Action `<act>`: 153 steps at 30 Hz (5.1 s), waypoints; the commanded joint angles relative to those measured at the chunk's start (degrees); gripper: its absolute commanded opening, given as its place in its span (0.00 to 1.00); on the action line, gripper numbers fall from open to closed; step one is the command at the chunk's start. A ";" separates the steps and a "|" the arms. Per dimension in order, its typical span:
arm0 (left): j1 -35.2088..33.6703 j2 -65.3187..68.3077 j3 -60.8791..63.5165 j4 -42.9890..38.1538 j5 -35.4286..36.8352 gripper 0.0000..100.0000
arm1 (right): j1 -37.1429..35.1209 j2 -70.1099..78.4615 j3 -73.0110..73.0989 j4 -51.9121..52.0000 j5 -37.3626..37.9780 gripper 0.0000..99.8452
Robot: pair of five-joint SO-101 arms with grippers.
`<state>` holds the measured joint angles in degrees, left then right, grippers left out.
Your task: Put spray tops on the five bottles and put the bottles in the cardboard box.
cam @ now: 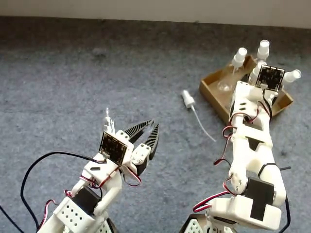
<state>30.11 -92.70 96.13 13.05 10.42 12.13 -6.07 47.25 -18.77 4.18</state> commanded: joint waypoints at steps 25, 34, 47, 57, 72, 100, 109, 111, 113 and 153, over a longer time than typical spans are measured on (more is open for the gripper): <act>-0.66 -0.22 1.45 -0.88 0.35 0.01 | -0.57 -3.56 -12.18 9.80 0.70 0.31; -0.66 -0.22 1.45 -0.88 0.35 0.01 | -0.57 -3.47 -16.48 14.55 0.62 0.31; -0.66 -0.22 1.45 -0.88 0.35 0.01 | -1.89 -3.03 -16.84 14.46 0.70 0.31; -0.66 -0.22 1.45 -0.88 0.35 0.01 | -2.15 -3.38 -16.84 14.20 0.70 0.25; -0.57 -0.22 1.45 -0.88 0.35 0.01 | -2.15 -5.49 -22.99 19.38 0.70 0.25; -4.53 -0.75 1.01 -1.32 0.18 0.01 | -5.58 -37.05 -28.09 63.16 0.62 0.25; -7.60 -0.75 0.75 -0.26 -11.96 0.01 | -12.70 -47.43 -19.91 79.34 0.70 0.25; -11.65 -0.75 1.54 2.64 -12.13 0.01 | -14.20 -48.13 -16.48 80.57 0.70 0.25; -17.27 -0.75 1.45 5.71 -12.13 0.01 | -16.13 -48.22 -12.88 81.01 0.70 0.25; -61.41 -0.84 1.54 15.30 -12.40 0.01 | -58.42 10.15 -69.58 108.00 -8.62 0.25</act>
<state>-29.67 -92.70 96.22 27.91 -1.36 -44.40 3.08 -17.89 90.42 -3.65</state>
